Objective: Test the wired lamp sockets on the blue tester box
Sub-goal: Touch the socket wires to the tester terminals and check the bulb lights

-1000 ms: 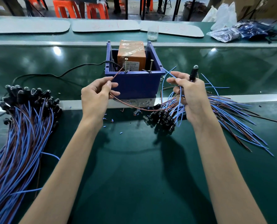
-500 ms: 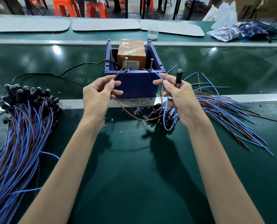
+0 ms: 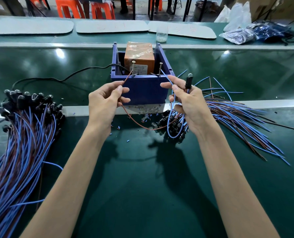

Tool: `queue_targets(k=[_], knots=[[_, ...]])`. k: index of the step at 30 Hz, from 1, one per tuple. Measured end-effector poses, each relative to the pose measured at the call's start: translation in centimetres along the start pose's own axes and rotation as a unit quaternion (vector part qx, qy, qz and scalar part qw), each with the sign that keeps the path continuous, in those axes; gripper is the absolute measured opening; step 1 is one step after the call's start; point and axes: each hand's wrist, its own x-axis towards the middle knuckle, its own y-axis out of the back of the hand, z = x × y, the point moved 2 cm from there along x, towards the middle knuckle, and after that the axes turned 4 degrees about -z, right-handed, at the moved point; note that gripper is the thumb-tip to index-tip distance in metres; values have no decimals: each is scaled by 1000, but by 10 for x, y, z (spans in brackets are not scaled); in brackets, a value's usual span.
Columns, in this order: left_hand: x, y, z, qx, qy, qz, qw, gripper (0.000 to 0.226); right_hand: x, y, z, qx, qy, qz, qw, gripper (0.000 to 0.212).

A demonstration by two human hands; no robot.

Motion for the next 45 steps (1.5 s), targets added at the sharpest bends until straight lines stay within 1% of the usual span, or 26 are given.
queue_targets(k=[9,19,30,45], knots=[[1,0,0,0,4,-7,1000,21,2,4,0,17,3,-9,1000,33],[2,2,-2,-1,11,-10,1000,24,2,5,-1,10,0,-4,1000,35],[3,3,-3,10,10,-10,1000,27,1,5,-3,16,-7,23,1000,29],[3,2,-4,16,14,-12,1000,25,1,5,-2,-5,-10,17,1000,30]])
